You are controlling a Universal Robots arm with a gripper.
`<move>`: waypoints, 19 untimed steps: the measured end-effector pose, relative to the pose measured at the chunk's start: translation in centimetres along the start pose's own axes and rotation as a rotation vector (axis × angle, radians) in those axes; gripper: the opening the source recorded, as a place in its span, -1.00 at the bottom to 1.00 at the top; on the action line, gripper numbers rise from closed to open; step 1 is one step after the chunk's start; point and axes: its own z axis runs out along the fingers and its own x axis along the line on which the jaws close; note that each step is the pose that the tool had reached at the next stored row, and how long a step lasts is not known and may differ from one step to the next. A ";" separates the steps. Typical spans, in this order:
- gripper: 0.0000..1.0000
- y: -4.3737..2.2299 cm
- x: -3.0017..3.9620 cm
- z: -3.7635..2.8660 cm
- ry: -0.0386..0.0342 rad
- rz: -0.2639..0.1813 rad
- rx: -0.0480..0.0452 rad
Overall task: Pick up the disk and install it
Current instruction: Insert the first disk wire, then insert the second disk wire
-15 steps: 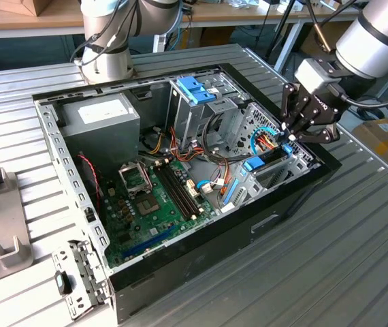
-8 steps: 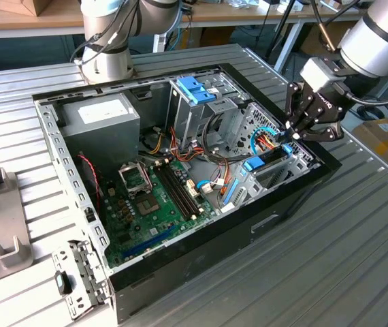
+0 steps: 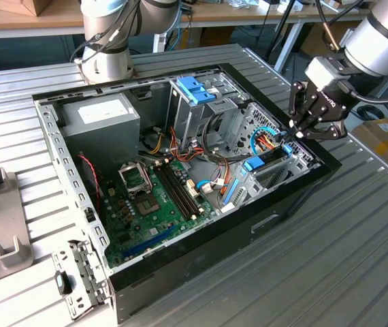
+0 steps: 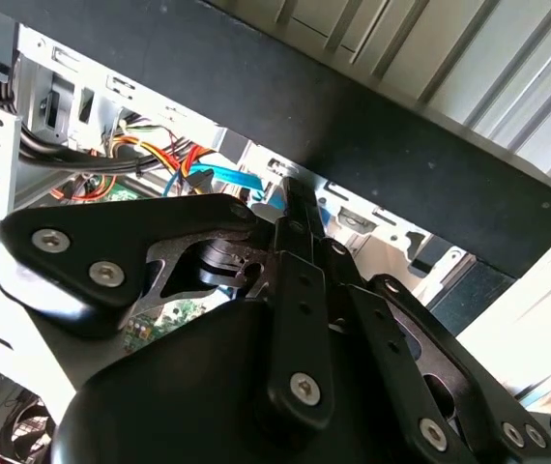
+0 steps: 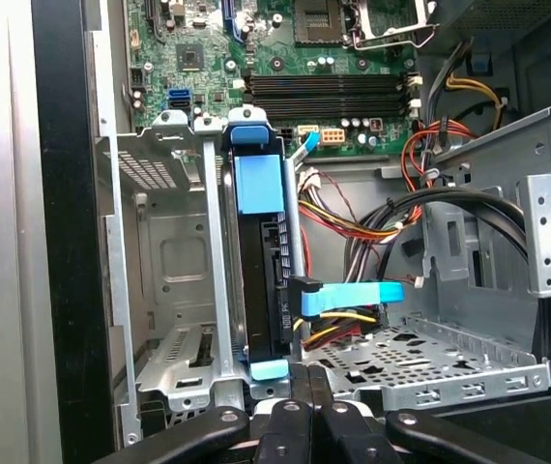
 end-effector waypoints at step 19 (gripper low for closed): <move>-0.80 0.00 -0.11 -0.83 0.0001 0.000 0.0000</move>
